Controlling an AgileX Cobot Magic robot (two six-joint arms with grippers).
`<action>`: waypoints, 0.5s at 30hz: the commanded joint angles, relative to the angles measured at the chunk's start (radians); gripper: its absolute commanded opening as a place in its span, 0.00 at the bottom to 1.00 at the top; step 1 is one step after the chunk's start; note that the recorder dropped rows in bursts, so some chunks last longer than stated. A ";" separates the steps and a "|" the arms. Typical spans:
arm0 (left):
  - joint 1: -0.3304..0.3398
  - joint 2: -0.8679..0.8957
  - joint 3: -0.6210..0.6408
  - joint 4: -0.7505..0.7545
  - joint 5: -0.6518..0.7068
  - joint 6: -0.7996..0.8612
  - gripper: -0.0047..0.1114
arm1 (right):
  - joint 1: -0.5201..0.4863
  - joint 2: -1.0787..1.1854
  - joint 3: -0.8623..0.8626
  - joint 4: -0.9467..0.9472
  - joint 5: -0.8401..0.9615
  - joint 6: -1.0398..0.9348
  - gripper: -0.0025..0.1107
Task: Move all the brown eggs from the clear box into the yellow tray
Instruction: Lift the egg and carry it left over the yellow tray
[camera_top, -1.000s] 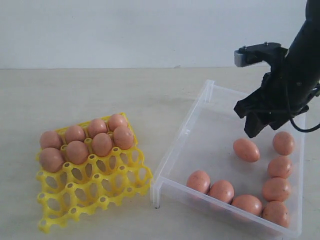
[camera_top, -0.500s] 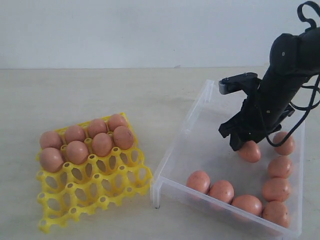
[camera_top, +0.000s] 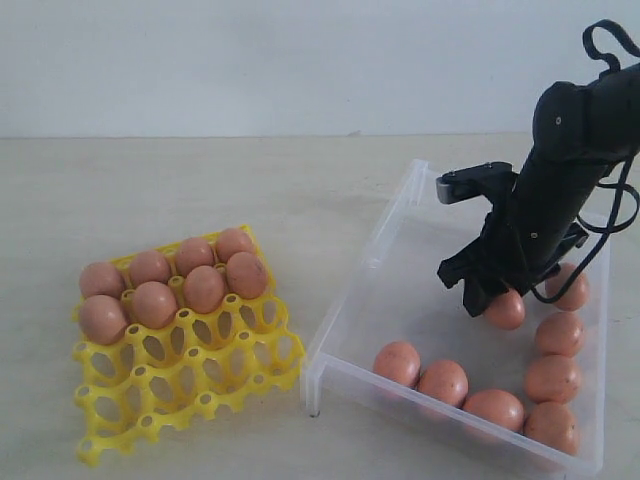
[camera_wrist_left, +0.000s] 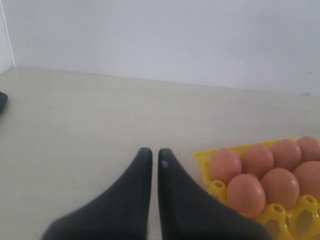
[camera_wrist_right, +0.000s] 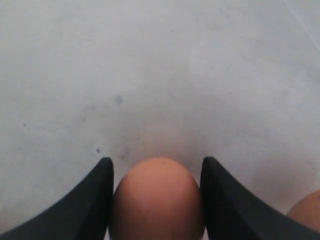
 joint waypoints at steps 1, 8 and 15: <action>0.003 -0.003 0.003 0.002 -0.002 0.000 0.08 | -0.009 -0.018 -0.001 0.026 0.008 0.064 0.02; 0.003 -0.003 0.003 0.002 -0.002 0.000 0.08 | 0.021 -0.172 -0.001 0.230 -0.170 0.119 0.02; 0.003 -0.003 0.003 0.002 -0.002 0.000 0.08 | 0.271 -0.275 -0.001 0.261 -0.413 0.117 0.02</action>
